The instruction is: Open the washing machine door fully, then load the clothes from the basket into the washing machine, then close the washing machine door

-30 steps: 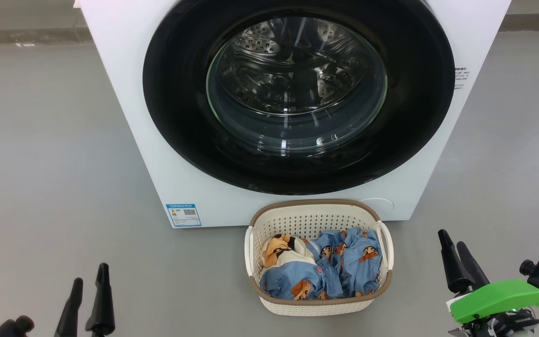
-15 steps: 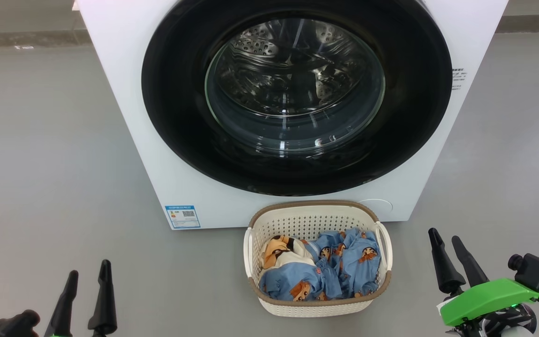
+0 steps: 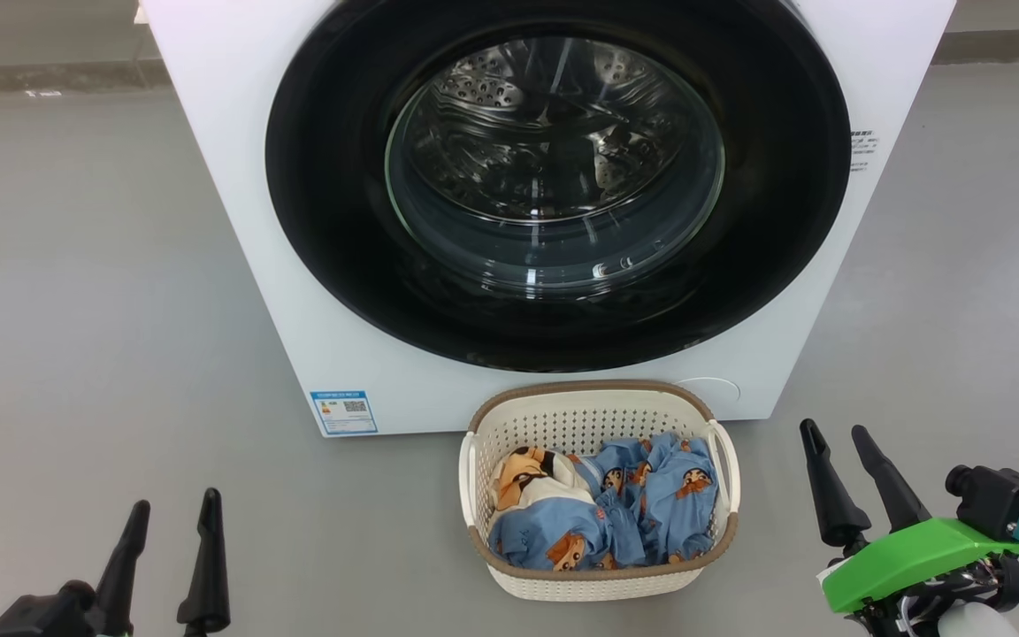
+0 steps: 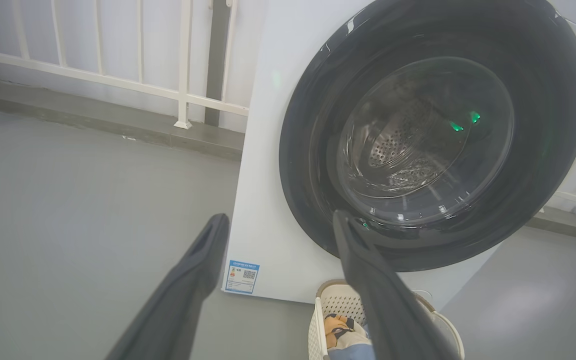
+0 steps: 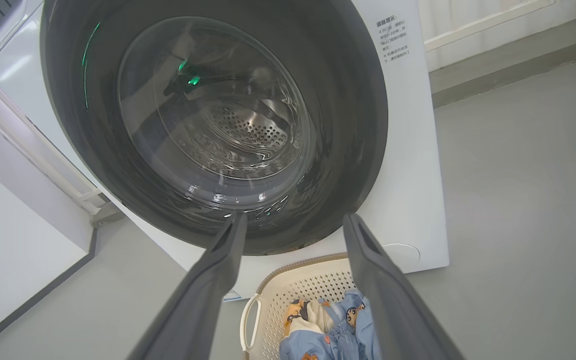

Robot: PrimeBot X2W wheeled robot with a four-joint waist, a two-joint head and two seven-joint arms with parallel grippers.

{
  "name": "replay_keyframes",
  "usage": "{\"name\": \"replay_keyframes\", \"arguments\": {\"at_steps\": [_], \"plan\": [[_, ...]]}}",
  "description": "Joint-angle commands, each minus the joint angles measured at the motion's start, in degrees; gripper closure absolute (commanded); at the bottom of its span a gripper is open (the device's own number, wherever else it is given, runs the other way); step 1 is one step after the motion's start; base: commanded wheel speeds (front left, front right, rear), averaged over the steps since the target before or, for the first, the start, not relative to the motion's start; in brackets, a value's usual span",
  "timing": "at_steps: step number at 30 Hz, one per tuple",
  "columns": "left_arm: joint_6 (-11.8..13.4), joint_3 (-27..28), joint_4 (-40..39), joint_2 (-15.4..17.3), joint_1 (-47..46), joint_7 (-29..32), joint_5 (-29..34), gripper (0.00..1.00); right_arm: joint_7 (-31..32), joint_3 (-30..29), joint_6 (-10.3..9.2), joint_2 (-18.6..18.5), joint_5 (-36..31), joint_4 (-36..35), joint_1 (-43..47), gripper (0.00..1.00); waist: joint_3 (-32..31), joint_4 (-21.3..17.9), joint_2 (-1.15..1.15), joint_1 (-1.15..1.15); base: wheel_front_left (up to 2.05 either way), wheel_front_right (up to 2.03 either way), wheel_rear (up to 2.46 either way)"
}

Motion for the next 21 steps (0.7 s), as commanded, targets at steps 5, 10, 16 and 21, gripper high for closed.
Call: {"name": "replay_keyframes", "arguments": {"at_steps": [5, 10, 16, 21], "plan": [[0.0, 1.5, -1.7, 1.9, -1.2, -1.6, 4.4, 0.00, -1.8, 2.0, 0.37, -1.2, -4.7, -1.4, -2.7, 0.00, 0.0, -0.1, 0.00, 0.00, 0.00, 0.00, 0.00], [0.0, 1.6, -1.6, 2.2, -1.2, -2.3, 6.4, 0.00, -2.4, 2.5, 0.38, -1.5, -6.9, -1.4, -2.8, 0.00, 0.0, -0.3, 0.00, 0.00, 0.00, 0.00, 0.00], [0.0, 1.8, -1.0, 2.6, -1.2, -3.3, 9.1, 0.00, -3.5, 2.7, 0.40, -1.6, -10.2, -1.5, -2.7, 0.00, -0.1, -0.5, 0.00, 0.00, 0.00, 0.00, 0.00], [0.0, 1.5, 0.1, 2.7, -1.3, -4.1, 9.0, 0.00, -4.3, 2.5, 0.41, -1.7, -13.0, -1.5, -2.0, 0.00, 0.0, -0.6, 0.00, 0.00, 0.00, 0.00, 0.00]]}}
